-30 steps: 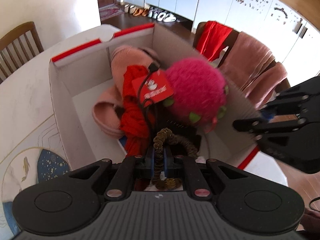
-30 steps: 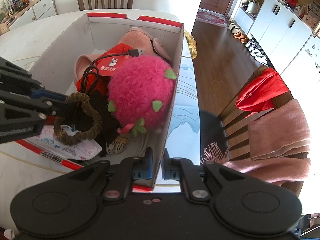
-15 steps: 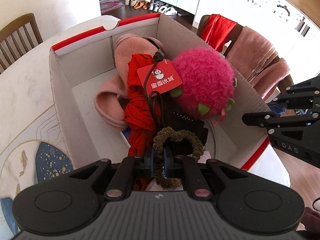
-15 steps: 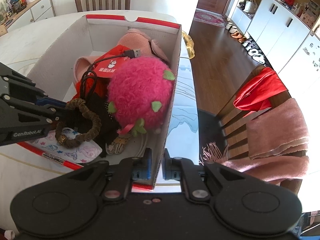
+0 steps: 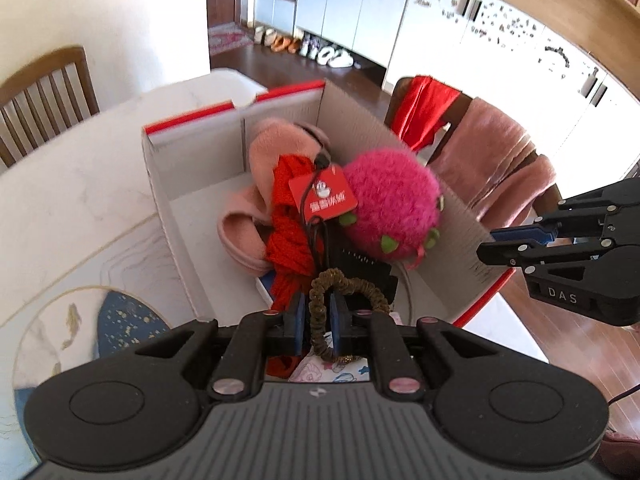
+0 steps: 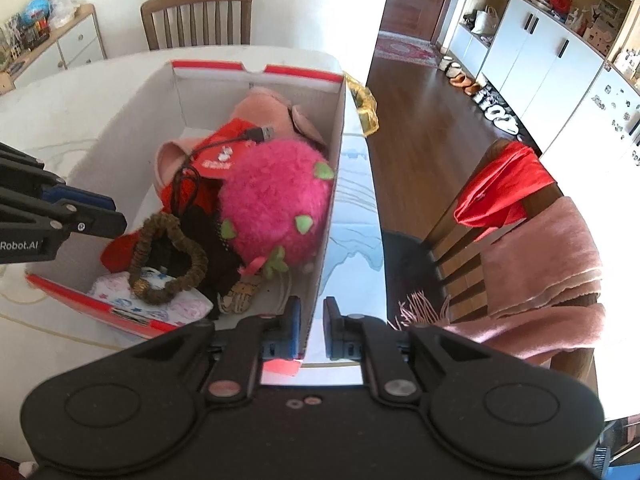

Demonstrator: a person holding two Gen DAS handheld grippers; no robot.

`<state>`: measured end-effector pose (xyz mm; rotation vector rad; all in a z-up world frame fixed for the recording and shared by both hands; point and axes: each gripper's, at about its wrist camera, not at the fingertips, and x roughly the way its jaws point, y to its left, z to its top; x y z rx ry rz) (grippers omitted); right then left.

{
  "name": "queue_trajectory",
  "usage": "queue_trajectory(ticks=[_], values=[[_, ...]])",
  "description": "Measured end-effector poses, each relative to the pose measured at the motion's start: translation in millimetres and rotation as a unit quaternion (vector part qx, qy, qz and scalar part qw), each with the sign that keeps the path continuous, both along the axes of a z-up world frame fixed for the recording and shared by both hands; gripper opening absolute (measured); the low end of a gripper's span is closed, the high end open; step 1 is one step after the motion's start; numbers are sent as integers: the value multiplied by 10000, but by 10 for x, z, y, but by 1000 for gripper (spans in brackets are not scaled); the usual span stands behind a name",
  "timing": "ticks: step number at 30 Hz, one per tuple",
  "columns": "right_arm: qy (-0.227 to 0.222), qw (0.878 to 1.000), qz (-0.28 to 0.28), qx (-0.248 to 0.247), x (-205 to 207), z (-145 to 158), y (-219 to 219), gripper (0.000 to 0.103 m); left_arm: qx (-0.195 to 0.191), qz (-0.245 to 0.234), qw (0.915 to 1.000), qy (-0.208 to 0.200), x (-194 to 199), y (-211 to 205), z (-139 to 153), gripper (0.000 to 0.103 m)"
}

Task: Organize objects
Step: 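Open the left gripper to drop the bracelet beside the plush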

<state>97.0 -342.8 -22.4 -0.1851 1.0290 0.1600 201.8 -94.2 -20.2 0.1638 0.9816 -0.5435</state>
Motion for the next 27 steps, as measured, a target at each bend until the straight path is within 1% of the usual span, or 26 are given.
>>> queue_trajectory(ticks=[3, 6, 9, 13, 14, 16, 17, 18, 22, 23, 24, 25, 26, 27], values=[[-135, 9998, 17, 115, -59, 98, 7, 13, 23, -2, 9997, -262, -98, 26, 118, 12], [-287, 9992, 35, 285, -125, 195, 9, 13, 42, 66, 9985, -542, -203, 51, 243, 12], [-440, 9979, 68, 468, -190, 283, 14, 14, -9, 111, 9975, -701, -282, 86, 341, 12], [-582, 9960, 178, 658, -260, 371, 21, 18, -38, 244, 9961, -846, -368, 127, 414, 12], [-609, 9955, 212, 695, -272, 386, 24, 21, -36, 296, 9958, -863, -383, 135, 418, 15], [-658, 9944, 291, 780, -293, 411, 24, 24, -87, 409, 9956, -843, -406, 158, 410, 22], [-673, 9939, 329, 812, -302, 413, 21, 26, -109, 457, 9954, -836, -420, 168, 402, 28], [-685, 9934, 370, 841, -310, 420, 17, 27, -115, 491, 9952, -837, -437, 173, 393, 31], [-752, 9912, 429, 1001, -353, 447, -27, 31, -125, 693, 9939, -852, -516, 168, 367, 32], [-773, 9907, 455, 1024, -368, 457, -38, 33, -149, 764, 9933, -850, -537, 168, 364, 38], [-796, 9902, 482, 1041, -384, 464, -53, 34, -169, 836, 9927, -853, -556, 168, 362, 50], [-831, 9896, 537, 1043, -408, 478, -62, 37, -203, 902, 9919, -874, -581, 167, 366, 55], [-865, 9891, 595, 1035, -431, 490, -67, 41, -236, 964, 9908, -920, -618, 160, 376, 64], [-903, 9884, 656, 1030, -458, 502, -75, 43, -247, 1013, 9900, -952, -643, 156, 383, 67]])
